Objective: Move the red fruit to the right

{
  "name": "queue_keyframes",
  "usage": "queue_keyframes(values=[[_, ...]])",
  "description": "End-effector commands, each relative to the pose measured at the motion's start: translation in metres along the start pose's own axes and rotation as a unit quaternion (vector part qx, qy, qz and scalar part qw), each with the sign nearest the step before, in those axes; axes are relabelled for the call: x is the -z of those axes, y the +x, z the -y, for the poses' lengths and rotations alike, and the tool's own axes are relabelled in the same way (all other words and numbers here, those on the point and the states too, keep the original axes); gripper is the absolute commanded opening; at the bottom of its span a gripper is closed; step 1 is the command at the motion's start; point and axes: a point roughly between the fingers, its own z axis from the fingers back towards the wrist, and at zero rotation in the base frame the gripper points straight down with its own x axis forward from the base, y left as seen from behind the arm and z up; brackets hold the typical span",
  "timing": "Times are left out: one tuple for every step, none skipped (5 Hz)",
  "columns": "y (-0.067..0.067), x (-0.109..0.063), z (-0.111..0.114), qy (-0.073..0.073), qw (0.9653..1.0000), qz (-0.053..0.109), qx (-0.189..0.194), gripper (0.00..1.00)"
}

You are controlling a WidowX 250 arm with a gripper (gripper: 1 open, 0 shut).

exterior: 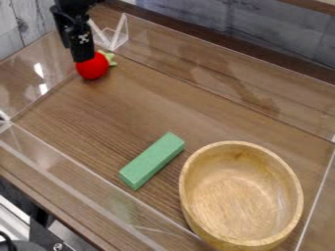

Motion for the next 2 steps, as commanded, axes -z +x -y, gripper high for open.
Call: queue_keyframes(values=[[0.013, -0.0147, -0.0065, 0.034, 0.9978, 0.015, 0.055, 1.0], [0.0191, -0.008, -0.0057, 0.036, 0.9959, 0.015, 0.081, 1.0]])
